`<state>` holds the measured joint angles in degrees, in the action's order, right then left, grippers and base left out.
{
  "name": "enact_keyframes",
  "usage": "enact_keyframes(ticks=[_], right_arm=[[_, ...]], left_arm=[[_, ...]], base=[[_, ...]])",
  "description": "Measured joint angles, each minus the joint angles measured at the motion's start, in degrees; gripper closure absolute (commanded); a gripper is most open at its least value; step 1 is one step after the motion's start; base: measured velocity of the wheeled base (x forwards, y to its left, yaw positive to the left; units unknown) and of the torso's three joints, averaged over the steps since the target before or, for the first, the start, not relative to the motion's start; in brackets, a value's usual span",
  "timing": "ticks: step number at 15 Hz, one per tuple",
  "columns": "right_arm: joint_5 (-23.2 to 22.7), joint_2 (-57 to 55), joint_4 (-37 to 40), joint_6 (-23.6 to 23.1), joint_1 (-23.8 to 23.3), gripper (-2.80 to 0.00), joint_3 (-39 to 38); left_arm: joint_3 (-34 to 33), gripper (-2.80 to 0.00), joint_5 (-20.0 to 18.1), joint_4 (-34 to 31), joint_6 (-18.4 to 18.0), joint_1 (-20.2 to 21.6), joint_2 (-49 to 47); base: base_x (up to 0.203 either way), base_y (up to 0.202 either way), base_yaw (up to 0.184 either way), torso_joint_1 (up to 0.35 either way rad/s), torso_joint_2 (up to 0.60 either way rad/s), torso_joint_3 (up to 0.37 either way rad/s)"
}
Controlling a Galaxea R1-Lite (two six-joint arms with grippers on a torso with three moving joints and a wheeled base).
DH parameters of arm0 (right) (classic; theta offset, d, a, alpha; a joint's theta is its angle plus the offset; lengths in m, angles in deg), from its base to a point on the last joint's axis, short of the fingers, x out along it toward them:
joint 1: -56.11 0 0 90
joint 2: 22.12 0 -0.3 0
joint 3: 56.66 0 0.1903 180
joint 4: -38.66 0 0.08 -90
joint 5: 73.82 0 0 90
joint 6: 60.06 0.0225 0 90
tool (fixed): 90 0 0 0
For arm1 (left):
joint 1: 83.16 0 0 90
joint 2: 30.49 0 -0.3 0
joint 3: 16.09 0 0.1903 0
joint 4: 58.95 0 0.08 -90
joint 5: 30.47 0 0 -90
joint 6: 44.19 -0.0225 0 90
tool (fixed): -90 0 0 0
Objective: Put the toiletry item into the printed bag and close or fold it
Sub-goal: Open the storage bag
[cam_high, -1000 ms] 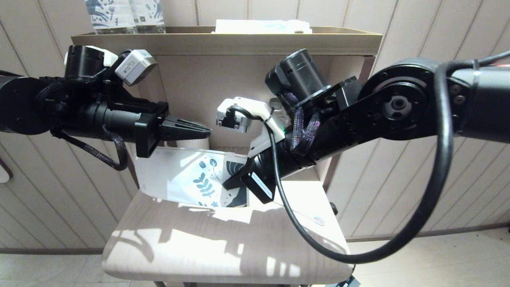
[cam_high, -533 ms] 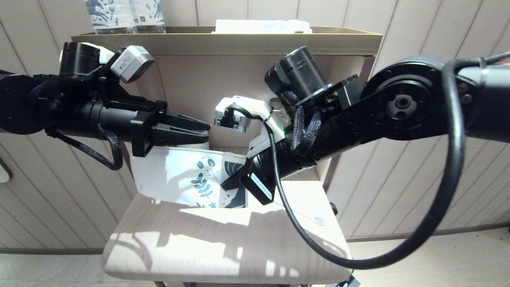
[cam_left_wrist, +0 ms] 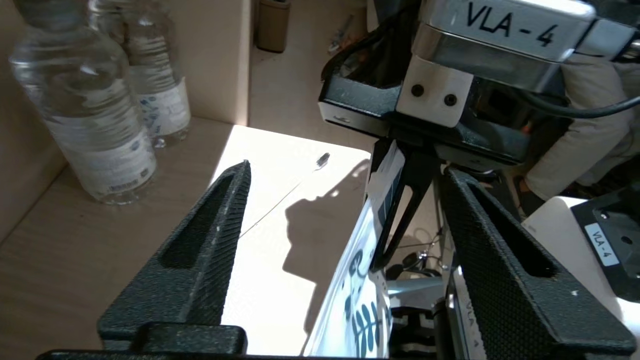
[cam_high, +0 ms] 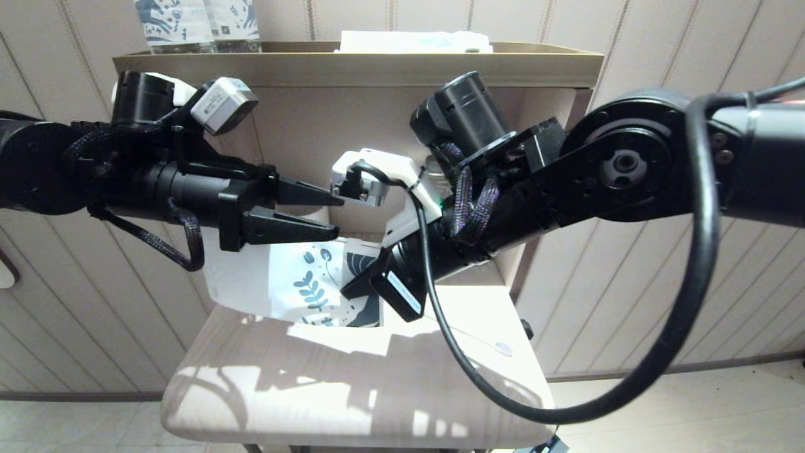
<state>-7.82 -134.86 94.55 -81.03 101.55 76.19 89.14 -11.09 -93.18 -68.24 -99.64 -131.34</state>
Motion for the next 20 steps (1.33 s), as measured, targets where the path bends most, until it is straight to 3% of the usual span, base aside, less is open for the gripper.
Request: enact_keyframes(ticks=[6, 15, 18, 20], right_arm=[[0.2, 0.5, -6.1, 0.4, 2.2, 0.00, -3.8], [0.5, 1.0, -6.4, 0.7, 2.2, 0.00, -3.9], [0.5, 1.2, -6.4, 0.7, 2.2, 0.00, -3.7], [0.5, 1.2, -6.3, 0.7, 2.2, 0.00, -3.7]], left_arm=[[1.7, -2.80, 0.0, -0.1, 0.0, 0.0, -1.6], [0.6, -2.80, 0.8, -0.4, -1.8, 0.8, -1.6], [0.3, -2.80, 3.3, -0.4, -2.6, 0.9, -1.4], [-0.3, -2.80, 5.4, -1.0, -5.6, 1.0, -1.3]], base=[[0.000, 0.000, 0.000, 0.000, 0.00, 0.000], [0.000, 0.000, 0.000, 0.000, 0.00, 0.000], [0.000, 0.000, 0.000, 0.000, 0.00, 0.000], [0.000, 0.000, 0.000, 0.000, 0.00, 0.000]])
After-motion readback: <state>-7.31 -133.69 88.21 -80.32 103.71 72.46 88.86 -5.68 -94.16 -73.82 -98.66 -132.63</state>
